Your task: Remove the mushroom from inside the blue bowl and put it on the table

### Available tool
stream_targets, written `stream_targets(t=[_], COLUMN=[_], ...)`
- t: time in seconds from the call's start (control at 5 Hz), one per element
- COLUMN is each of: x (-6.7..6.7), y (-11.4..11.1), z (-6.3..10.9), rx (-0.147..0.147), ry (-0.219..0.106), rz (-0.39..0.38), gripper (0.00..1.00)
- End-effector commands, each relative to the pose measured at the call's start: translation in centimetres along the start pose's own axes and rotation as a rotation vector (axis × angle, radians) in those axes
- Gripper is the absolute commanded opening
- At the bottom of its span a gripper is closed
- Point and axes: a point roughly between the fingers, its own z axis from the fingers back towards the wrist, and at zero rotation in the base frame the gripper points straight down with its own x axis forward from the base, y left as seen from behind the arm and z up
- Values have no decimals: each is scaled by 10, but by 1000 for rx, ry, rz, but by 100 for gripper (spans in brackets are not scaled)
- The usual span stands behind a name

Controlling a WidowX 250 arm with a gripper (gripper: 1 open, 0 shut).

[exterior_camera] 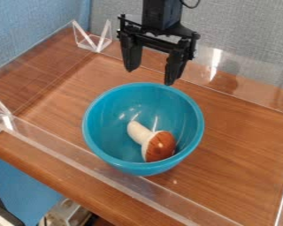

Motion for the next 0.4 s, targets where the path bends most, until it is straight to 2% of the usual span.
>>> stream_targets(t=[0.0,0.2], x=[-4,-13], y=[-5,-12], z=[-7,-23], rx=[4,6], ry=[-1,7], rz=[-11,-29], gripper=[100,100])
